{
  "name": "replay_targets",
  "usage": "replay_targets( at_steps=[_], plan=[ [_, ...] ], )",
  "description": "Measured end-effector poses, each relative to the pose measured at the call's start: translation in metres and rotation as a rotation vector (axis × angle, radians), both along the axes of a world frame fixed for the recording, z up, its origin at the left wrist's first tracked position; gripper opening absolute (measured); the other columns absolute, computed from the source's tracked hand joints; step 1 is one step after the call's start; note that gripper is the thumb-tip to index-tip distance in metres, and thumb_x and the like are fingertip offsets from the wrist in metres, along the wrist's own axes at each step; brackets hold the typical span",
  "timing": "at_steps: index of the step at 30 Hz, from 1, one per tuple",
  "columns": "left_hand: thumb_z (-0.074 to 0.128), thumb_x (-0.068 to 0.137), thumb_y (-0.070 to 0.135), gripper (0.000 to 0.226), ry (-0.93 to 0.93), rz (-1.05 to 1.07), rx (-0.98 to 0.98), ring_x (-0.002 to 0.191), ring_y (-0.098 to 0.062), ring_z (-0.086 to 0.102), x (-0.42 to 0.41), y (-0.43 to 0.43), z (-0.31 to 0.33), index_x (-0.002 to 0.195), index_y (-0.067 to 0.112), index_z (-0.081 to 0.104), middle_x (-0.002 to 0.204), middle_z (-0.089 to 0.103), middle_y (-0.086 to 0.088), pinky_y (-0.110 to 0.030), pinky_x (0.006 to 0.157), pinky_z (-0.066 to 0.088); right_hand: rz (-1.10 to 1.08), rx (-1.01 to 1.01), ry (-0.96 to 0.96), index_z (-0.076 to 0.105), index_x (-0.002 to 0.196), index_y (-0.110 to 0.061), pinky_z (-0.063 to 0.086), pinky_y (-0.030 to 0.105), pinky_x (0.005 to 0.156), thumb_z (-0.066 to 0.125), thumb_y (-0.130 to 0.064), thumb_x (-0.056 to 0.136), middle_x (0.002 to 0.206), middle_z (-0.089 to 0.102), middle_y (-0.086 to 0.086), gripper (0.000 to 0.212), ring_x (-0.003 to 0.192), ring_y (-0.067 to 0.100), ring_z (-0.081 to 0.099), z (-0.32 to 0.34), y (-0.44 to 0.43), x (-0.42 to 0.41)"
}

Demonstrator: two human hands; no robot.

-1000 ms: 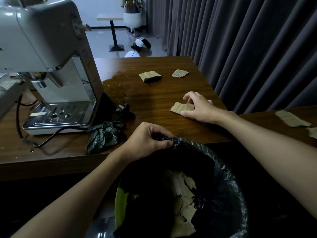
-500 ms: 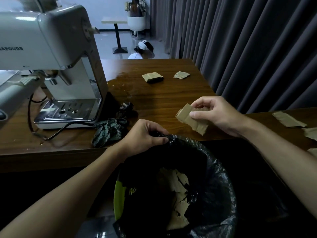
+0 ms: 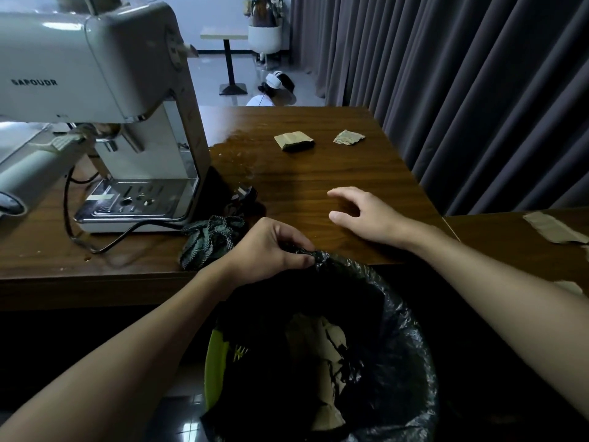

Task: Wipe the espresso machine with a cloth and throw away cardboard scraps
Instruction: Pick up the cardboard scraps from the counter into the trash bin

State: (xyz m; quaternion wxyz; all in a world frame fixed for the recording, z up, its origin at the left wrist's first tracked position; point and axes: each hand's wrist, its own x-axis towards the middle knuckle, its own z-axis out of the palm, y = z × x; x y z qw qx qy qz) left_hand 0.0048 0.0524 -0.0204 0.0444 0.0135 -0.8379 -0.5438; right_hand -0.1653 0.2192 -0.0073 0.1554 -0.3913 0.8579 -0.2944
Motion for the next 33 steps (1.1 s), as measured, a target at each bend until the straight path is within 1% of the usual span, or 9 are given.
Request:
replay_targets(
  at_steps=[3, 7, 11, 18, 23, 26, 29, 31, 33],
  plan=[
    [0.080, 0.080, 0.005, 0.009, -0.013, 0.008, 0.011, 0.079, -0.011, 0.073, 0.000, -0.001, -0.001, 0.089, 0.006, 0.079, 0.088, 0.078, -0.003, -0.022, 0.074, 0.057, -0.007, 0.109, 0.105, 0.035, 0.148, -0.029, 0.023, 0.040, 0.118, 0.053, -0.047, 0.094, 0.158, 0.027, -0.006, 0.060, 0.144, 0.018, 0.026, -0.015, -0.026, -0.019],
    [0.081, 0.080, 0.009, 0.012, -0.029, 0.011, 0.005, 0.085, -0.022, 0.074, -0.001, -0.003, -0.003, 0.091, 0.007, 0.079, 0.091, 0.078, -0.004, -0.036, 0.082, 0.060, 0.001, 0.135, 0.226, 0.028, 0.151, -0.028, 0.014, 0.042, 0.120, 0.045, -0.050, 0.096, 0.161, 0.020, -0.004, 0.062, 0.148, 0.016, 0.016, -0.020, -0.065, -0.043],
    [0.082, 0.080, 0.009, 0.010, -0.024, 0.024, 0.000, 0.085, -0.022, 0.074, -0.002, -0.002, -0.005, 0.090, 0.008, 0.079, 0.089, 0.078, -0.002, -0.042, 0.084, 0.059, -0.031, 0.120, 0.310, 0.025, 0.153, -0.026, 0.007, 0.041, 0.119, 0.038, -0.053, 0.097, 0.162, 0.015, -0.003, 0.062, 0.149, 0.013, 0.010, -0.028, -0.099, -0.073],
    [0.083, 0.080, 0.011, 0.010, -0.031, 0.035, -0.021, 0.084, -0.013, 0.074, -0.003, -0.002, -0.008, 0.089, 0.013, 0.080, 0.089, 0.078, 0.003, -0.038, 0.083, 0.059, -0.036, 0.106, 0.396, 0.013, 0.155, -0.028, 0.000, 0.043, 0.120, 0.031, -0.054, 0.097, 0.164, 0.005, -0.004, 0.066, 0.150, 0.012, 0.001, -0.032, -0.135, -0.106],
    [0.082, 0.080, 0.012, 0.010, -0.034, 0.026, -0.026, 0.083, -0.010, 0.073, -0.002, -0.001, -0.007, 0.089, 0.015, 0.080, 0.089, 0.078, 0.005, -0.033, 0.082, 0.060, -0.036, 0.241, 0.368, 0.007, 0.155, -0.030, 0.000, 0.049, 0.119, 0.027, -0.056, 0.099, 0.162, 0.016, 0.003, 0.065, 0.150, 0.016, 0.007, -0.029, -0.142, -0.108],
    [0.082, 0.080, 0.011, 0.010, -0.031, 0.019, -0.027, 0.083, -0.011, 0.073, -0.002, -0.001, -0.006, 0.089, 0.014, 0.080, 0.089, 0.078, 0.004, -0.031, 0.081, 0.059, -0.034, 0.269, 0.387, 0.003, 0.155, -0.029, -0.002, 0.051, 0.118, 0.024, -0.057, 0.099, 0.162, 0.015, 0.003, 0.066, 0.150, 0.016, 0.006, -0.030, -0.141, -0.106],
    [0.082, 0.080, 0.011, 0.010, -0.030, 0.020, -0.029, 0.083, -0.012, 0.073, -0.002, 0.000, -0.005, 0.089, 0.015, 0.080, 0.089, 0.078, 0.003, -0.033, 0.081, 0.059, -0.039, 0.274, 0.423, 0.009, 0.155, -0.028, 0.001, 0.051, 0.118, 0.023, -0.057, 0.098, 0.160, 0.018, 0.004, 0.065, 0.149, 0.020, 0.010, -0.030, -0.143, -0.108],
    [0.082, 0.080, 0.010, 0.010, -0.022, 0.015, -0.035, 0.083, -0.012, 0.074, -0.002, 0.000, -0.005, 0.089, 0.015, 0.079, 0.089, 0.078, 0.003, -0.034, 0.082, 0.059, -0.036, 0.278, 0.458, 0.026, 0.151, -0.029, 0.004, 0.049, 0.117, 0.023, -0.059, 0.097, 0.154, 0.023, 0.005, 0.061, 0.145, 0.023, 0.016, -0.030, -0.143, -0.109],
    [0.081, 0.081, 0.010, 0.010, -0.022, 0.009, -0.037, 0.084, -0.012, 0.074, -0.002, -0.001, -0.005, 0.090, 0.014, 0.080, 0.090, 0.078, 0.002, -0.035, 0.082, 0.059, -0.032, 0.257, 0.457, 0.039, 0.144, -0.029, 0.002, 0.049, 0.119, 0.024, -0.058, 0.097, 0.154, 0.021, 0.005, 0.057, 0.146, 0.024, 0.014, -0.031, -0.143, -0.109]
  ],
)
